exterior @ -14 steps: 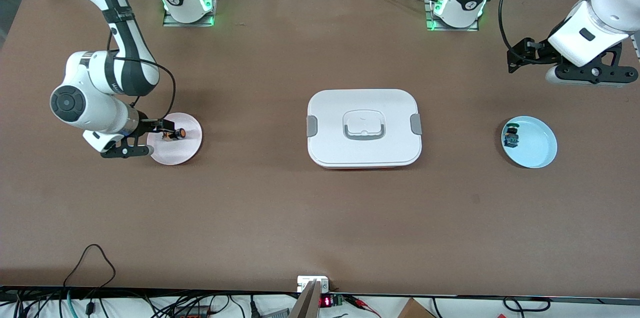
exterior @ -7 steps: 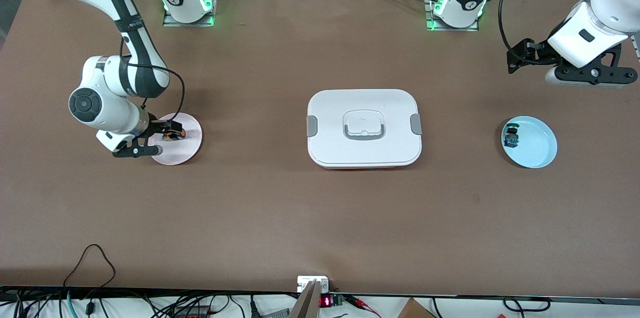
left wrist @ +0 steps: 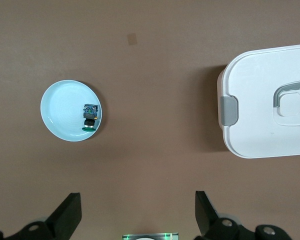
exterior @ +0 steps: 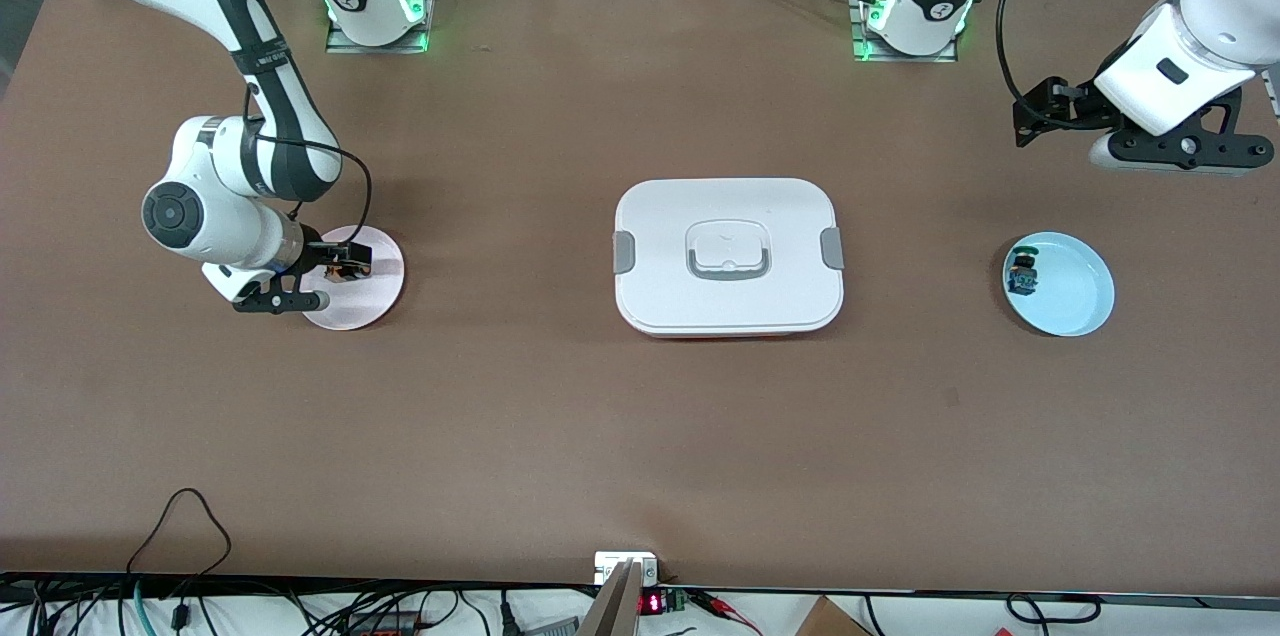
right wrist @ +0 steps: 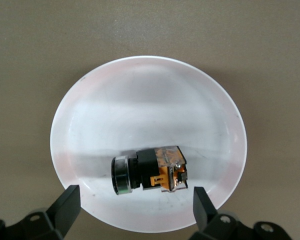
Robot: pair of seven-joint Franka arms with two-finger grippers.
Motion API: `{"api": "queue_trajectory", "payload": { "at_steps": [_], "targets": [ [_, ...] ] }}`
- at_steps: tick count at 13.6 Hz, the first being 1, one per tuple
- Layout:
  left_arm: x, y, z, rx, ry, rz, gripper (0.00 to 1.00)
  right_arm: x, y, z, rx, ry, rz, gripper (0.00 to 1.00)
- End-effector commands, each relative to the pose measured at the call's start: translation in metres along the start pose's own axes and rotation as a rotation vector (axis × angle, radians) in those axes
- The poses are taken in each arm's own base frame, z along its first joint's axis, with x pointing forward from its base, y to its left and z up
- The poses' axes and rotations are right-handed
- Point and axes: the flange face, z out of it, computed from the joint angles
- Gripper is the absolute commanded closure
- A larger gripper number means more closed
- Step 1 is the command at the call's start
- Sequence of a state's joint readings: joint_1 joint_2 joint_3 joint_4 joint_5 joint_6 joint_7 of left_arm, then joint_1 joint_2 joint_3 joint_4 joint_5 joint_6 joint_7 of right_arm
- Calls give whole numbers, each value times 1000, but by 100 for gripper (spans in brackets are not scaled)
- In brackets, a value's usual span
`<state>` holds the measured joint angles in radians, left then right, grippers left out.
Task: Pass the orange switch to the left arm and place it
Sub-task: 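Close the right gripper on the orange switch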
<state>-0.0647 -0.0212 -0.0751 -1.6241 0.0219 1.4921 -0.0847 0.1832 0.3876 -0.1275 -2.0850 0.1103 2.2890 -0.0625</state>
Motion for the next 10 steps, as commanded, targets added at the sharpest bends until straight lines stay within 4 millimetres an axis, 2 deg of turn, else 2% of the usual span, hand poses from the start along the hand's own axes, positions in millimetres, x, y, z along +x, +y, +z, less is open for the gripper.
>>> {"api": "queue_trajectory", "payload": {
  "at_steps": [1,10],
  "targets": [
    [2,2,-6,24,-6,-12,0,1,2,5,10,19,-54,0],
    [2,1,-6,24,-5,-13,0,2,13,16,15,13,-49,0]
  ]
}}
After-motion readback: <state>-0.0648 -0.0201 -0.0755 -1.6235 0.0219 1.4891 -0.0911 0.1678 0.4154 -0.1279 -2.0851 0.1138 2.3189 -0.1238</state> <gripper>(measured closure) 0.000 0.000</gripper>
